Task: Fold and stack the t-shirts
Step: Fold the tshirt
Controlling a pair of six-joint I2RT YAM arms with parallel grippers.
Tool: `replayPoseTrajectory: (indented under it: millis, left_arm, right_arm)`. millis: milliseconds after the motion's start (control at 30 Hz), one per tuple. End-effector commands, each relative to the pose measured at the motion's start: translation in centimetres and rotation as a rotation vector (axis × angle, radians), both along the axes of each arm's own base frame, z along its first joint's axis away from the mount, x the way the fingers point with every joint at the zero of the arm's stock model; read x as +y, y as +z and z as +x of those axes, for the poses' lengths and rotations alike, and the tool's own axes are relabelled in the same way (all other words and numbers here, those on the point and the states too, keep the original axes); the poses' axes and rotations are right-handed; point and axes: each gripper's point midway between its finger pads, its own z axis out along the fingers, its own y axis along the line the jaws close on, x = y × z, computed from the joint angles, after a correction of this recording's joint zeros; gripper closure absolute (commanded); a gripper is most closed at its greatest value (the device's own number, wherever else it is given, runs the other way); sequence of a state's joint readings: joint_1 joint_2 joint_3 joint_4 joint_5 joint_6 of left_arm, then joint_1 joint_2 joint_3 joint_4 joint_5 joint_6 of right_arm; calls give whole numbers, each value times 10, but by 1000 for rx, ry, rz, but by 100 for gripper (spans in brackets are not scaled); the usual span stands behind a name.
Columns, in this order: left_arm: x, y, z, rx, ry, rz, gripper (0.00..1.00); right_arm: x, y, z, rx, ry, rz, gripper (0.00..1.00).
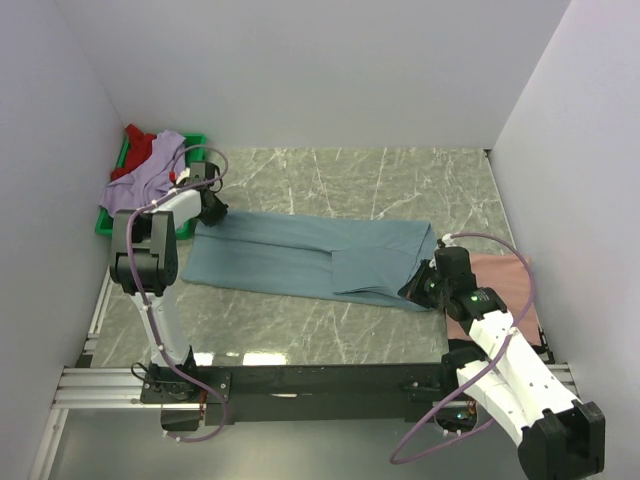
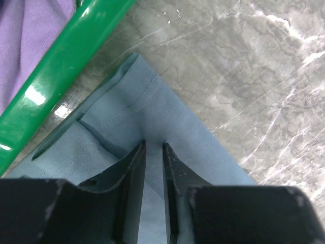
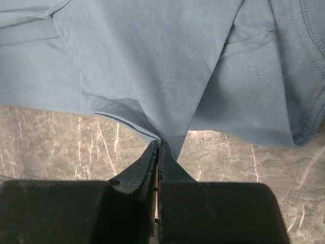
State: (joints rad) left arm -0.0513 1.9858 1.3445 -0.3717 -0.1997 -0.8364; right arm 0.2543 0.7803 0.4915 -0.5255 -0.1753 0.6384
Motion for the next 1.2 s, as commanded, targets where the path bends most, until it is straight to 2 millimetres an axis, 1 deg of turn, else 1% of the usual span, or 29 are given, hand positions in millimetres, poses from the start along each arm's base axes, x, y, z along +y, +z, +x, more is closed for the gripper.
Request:
replayPoseTrajectory:
  millis: [0,333,567,900,1167]
  left_arm:
    - [2,20,-1,-44,14,9,75]
    - [4,27,-12,-55,15,10,75]
    - [4,30,-20,-55,16,12,75]
    - [7,30,-40,-48,29,16,75]
    - [11,36,-55,-68,46,22,73]
  right_arm:
    - [-5,18,10,-47,-33,-6,100]
    - [-6,16,13,-43,-44,-5,100]
    - [-5,10,14,-33,-43,-1,100]
    - [-6,6,17,-29,-43,-4,100]
    - [-7,1,16,-16,-43,-14,100]
